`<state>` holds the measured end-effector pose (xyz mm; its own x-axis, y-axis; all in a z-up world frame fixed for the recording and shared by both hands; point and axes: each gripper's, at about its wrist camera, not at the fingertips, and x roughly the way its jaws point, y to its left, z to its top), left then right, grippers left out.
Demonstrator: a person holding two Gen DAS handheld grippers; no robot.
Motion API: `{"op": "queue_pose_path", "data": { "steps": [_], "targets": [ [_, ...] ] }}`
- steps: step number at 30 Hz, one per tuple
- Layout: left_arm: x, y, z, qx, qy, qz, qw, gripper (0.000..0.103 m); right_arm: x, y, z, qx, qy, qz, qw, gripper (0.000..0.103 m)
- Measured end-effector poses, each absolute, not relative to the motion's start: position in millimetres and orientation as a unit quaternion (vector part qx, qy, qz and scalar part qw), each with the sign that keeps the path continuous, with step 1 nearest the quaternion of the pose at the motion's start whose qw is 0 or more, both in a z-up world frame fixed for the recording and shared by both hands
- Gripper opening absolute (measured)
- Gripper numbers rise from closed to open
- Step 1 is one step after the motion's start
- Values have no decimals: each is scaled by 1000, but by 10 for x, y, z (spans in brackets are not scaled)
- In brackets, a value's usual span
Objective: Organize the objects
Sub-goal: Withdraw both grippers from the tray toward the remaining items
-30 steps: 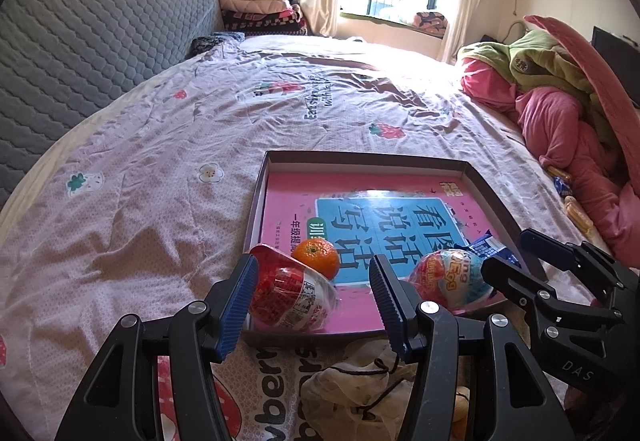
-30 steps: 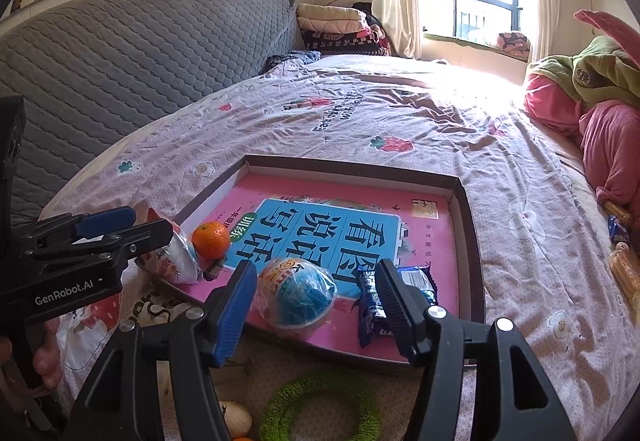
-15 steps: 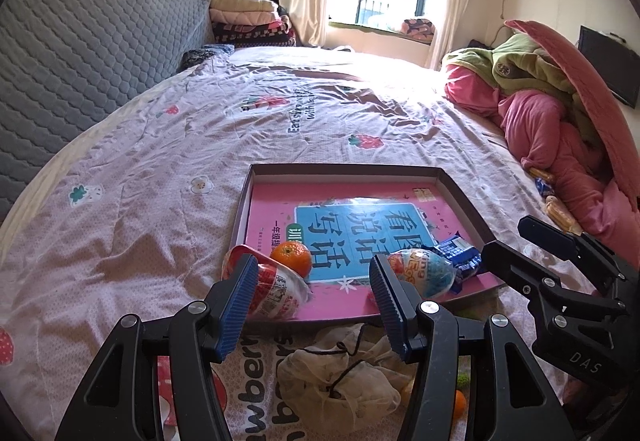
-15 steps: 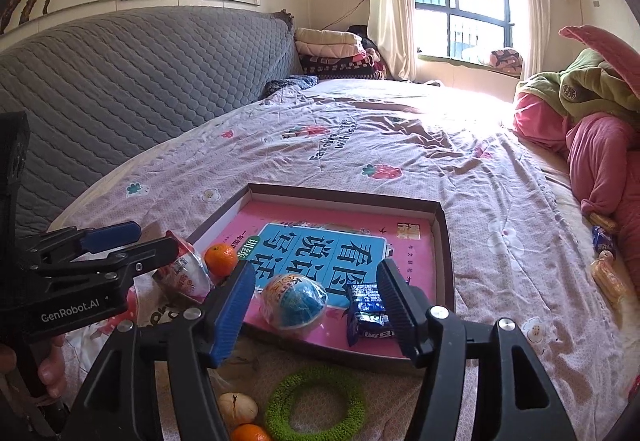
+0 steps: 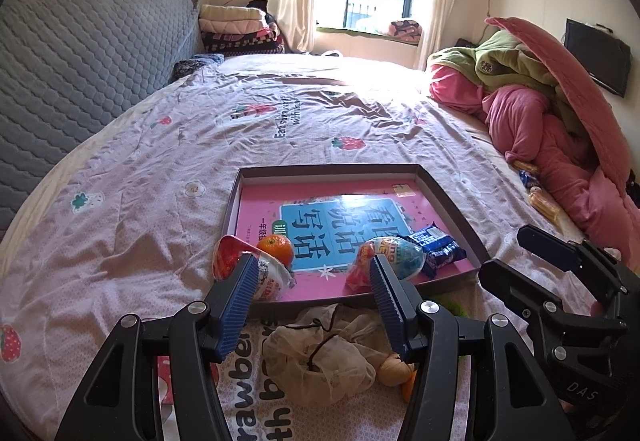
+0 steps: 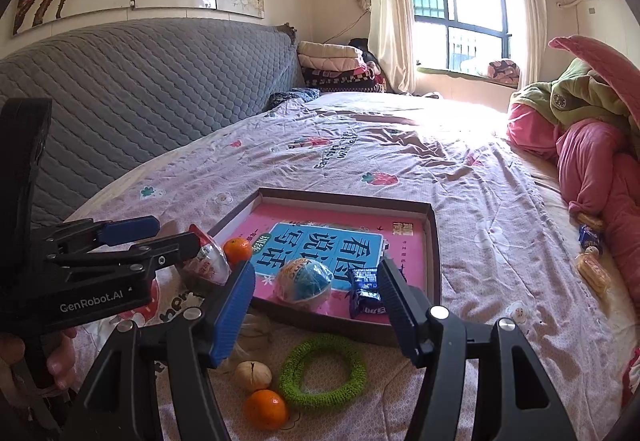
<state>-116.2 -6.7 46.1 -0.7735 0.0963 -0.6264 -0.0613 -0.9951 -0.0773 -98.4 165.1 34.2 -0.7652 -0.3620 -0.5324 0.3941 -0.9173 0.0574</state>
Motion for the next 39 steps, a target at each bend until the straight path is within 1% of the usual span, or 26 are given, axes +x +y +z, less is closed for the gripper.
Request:
{"op": "queue_pose_path", "data": {
  "steps": [14,29,32,39],
  "targets": [
    [-968,-176,357,-345,-37,937,38,60,-666,1550,124,298,46,-930,212,63],
    [-849,-173,291,-357,-29,933,45,60,-538,1481,-7,318,57,-923,210,63],
    [-836,-199,256,-361,-30,931,45,61,-518,1472,-39,323,59,-921,209,63],
    [-818,-280,137,-378,-36,924,43,61,-457,1418,-114,332,66,-917,212,63]
  ]
}}
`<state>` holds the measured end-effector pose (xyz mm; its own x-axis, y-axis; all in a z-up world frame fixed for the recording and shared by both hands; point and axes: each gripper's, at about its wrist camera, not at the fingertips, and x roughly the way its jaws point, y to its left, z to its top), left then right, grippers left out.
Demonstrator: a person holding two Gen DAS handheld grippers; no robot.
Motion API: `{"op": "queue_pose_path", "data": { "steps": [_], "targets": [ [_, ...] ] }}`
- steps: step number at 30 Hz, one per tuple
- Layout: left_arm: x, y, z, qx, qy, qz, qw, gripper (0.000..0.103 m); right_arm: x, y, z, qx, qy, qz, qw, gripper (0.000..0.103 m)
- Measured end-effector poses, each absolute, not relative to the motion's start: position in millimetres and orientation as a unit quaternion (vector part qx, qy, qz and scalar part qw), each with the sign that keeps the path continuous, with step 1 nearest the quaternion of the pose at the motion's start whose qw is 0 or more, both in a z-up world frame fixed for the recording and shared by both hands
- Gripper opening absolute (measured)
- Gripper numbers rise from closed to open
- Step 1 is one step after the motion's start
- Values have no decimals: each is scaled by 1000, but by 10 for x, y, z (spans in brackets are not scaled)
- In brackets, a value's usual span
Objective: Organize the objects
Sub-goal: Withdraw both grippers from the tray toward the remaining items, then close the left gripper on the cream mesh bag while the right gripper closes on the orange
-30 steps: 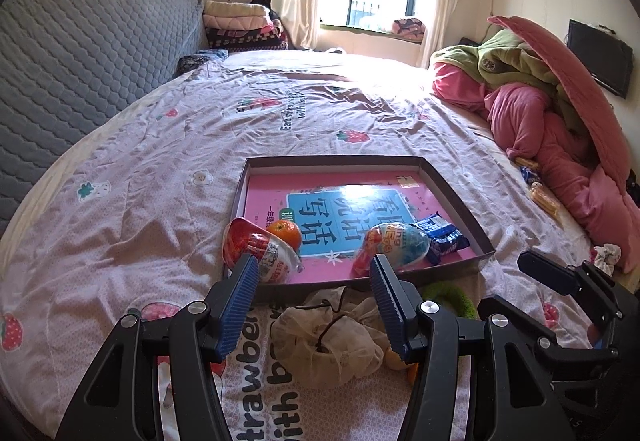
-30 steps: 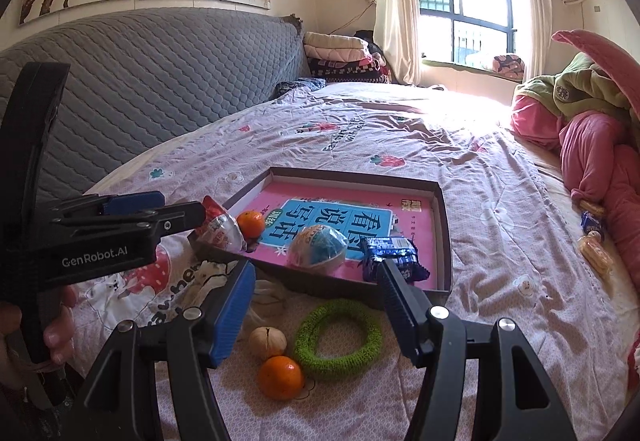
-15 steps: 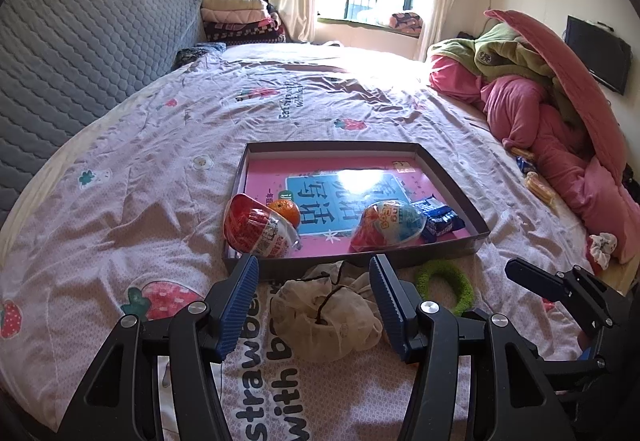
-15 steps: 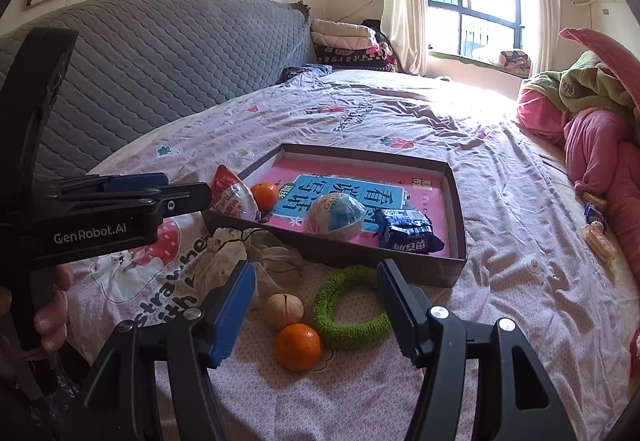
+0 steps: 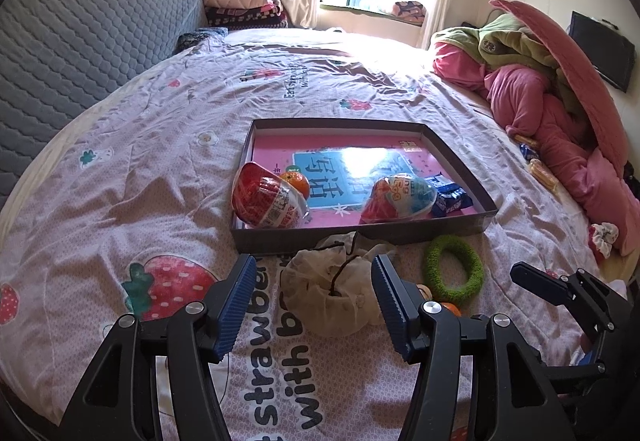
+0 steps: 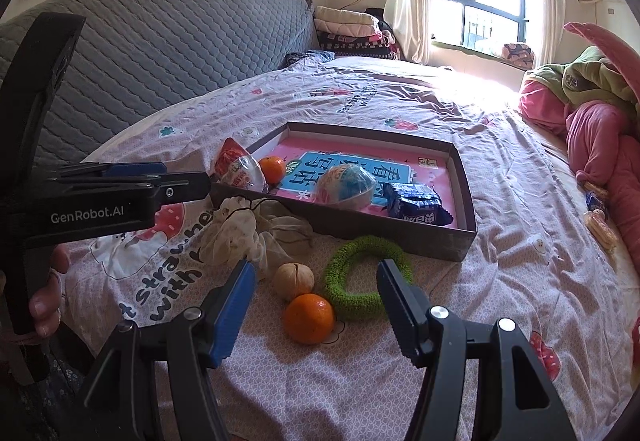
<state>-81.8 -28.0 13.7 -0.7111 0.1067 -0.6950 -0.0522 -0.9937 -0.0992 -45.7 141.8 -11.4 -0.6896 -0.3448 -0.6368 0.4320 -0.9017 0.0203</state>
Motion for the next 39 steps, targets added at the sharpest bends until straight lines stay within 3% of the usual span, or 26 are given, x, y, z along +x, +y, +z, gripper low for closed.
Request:
{"op": "queue_pose_path", "data": {
  "steps": [39],
  "targets": [
    [-893,-190,-391,-430,-41,899,73,62,-468,1378,-584,405,40,-891,203,63]
  ]
}}
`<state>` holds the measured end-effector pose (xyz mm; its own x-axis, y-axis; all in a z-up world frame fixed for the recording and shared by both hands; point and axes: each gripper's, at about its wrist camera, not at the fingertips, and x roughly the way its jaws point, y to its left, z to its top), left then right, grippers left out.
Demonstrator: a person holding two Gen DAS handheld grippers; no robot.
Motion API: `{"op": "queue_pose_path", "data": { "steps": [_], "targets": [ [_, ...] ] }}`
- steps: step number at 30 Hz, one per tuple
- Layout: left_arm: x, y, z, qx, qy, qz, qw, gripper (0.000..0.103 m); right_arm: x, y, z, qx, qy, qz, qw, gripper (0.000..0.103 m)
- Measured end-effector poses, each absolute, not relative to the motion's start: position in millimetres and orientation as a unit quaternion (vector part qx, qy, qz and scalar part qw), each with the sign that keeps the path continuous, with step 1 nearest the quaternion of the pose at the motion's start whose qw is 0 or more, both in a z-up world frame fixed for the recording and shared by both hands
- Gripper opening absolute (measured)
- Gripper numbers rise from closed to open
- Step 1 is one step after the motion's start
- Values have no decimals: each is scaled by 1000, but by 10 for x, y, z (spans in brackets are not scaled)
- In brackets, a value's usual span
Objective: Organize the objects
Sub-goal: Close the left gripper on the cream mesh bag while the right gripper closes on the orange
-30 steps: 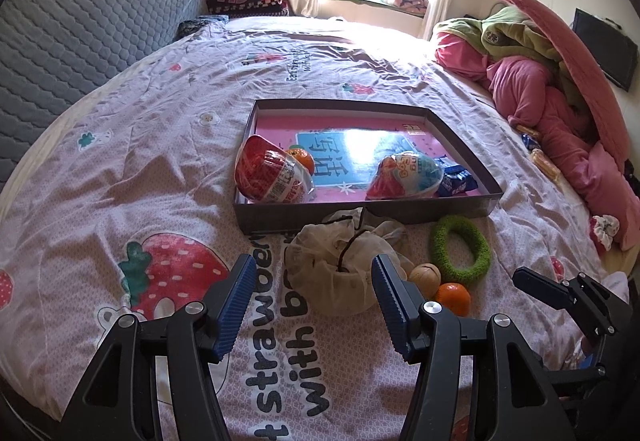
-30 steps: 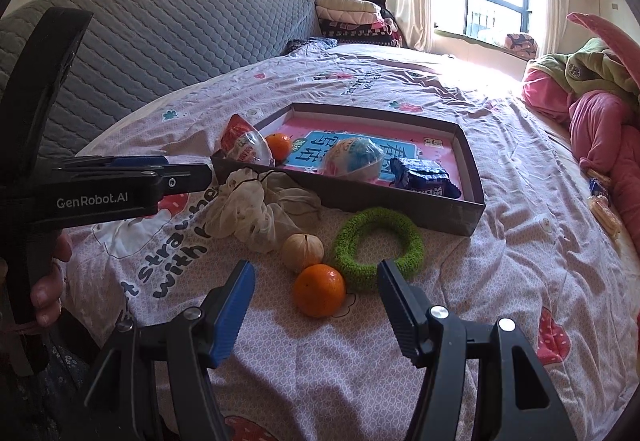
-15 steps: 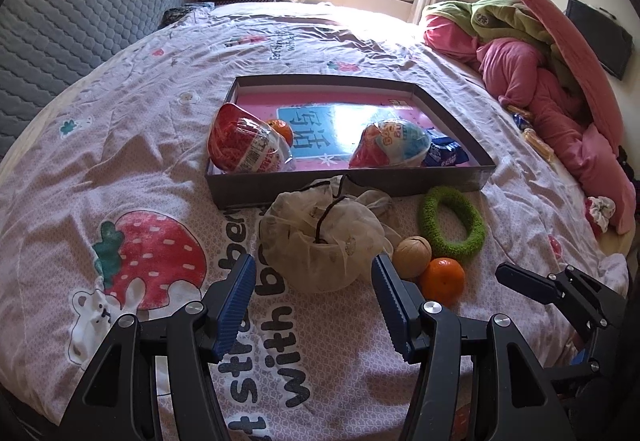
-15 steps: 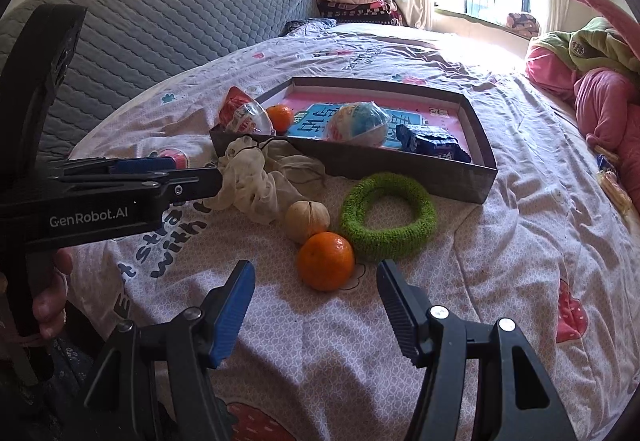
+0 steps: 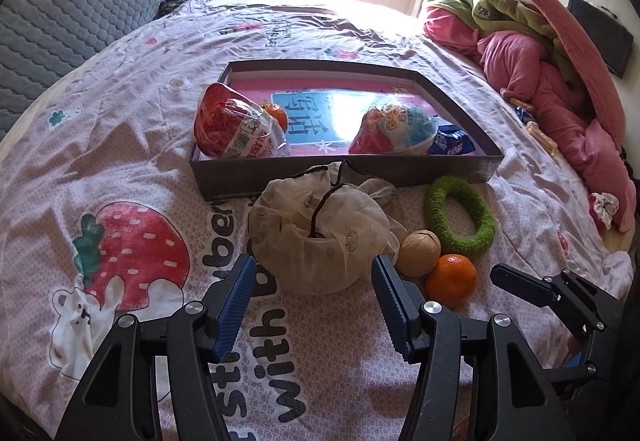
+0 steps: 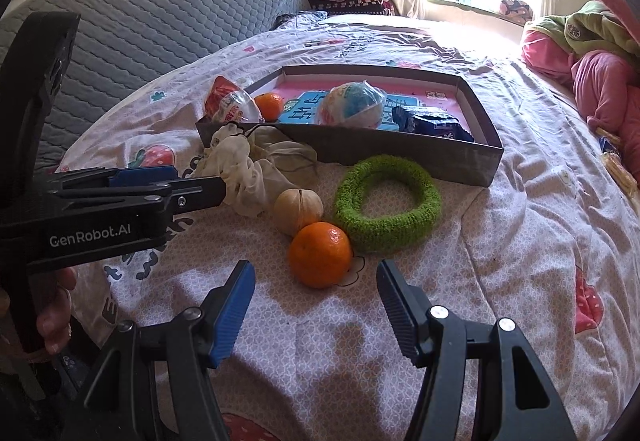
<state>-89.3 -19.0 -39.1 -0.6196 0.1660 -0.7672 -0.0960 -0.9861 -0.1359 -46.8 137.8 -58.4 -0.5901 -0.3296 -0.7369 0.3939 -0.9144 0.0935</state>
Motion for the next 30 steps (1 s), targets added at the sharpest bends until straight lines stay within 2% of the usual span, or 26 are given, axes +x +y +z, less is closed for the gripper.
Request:
{"op": "queue_pose_path", "data": {
  "steps": [10,19,22,25,28,30],
  "targets": [
    [-1072,-237,-466,-430,-52,898,73,62,-545,1358,-675,413,35,-887,202,61],
    [-1304,-309,-580,-436,-67,895,73,64,-620,1304,-736,411,42,-887,204,49],
    [-1365,-319,-616,-435,-70,895,71,65,-644,1287,-764,412,48,-887,203,40],
    [-1428,-323,-642,-433,-77,895,72,65,-646,1286,-768,410,50,-887,205,38],
    [-1460,-312,-651,-433,-80,895,73,63,-643,1295,-765,408,49,-888,207,37],
    [-1465,-306,-648,-433,-83,894,78,55,-639,1301,-759,407,47,-888,209,37]
  ]
}}
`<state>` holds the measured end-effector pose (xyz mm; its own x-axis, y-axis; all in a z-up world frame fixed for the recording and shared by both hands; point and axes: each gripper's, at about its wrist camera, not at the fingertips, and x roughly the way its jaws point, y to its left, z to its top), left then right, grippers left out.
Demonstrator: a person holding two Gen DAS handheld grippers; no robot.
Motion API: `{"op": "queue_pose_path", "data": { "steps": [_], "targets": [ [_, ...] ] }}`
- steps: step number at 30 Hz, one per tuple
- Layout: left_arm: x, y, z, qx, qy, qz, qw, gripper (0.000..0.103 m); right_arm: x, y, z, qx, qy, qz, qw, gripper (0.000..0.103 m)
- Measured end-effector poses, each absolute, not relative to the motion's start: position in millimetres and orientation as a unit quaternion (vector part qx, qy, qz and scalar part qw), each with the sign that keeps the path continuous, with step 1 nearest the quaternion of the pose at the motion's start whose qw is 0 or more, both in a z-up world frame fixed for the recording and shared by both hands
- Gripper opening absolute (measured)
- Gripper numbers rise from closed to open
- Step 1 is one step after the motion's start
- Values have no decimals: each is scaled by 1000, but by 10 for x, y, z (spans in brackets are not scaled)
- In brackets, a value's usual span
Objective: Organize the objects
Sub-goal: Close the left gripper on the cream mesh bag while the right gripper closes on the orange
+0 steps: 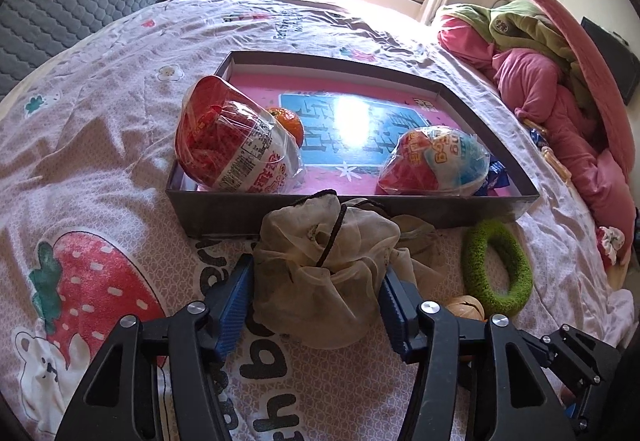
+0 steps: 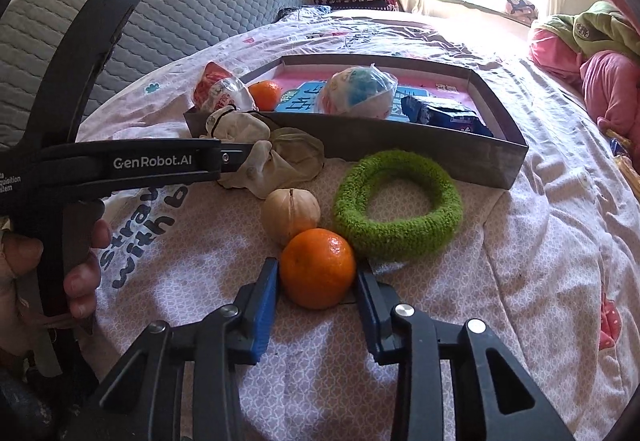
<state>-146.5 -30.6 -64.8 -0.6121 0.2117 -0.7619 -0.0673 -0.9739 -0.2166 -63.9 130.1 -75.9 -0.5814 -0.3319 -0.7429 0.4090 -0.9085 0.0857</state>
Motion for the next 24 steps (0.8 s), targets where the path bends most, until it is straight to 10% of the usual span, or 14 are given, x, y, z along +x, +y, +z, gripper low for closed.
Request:
{"op": "queue_pose_path", "data": {
  "steps": [8,24],
  "targets": [
    [-1381,-328,-622,-434,-122,885,114,26,-622,1344,-716,402,38,-889,214,37],
    [-1013,-260,-243,-405,-100,903,106,24,-484,1413,-500,359,29,-905,225,37]
  ]
}}
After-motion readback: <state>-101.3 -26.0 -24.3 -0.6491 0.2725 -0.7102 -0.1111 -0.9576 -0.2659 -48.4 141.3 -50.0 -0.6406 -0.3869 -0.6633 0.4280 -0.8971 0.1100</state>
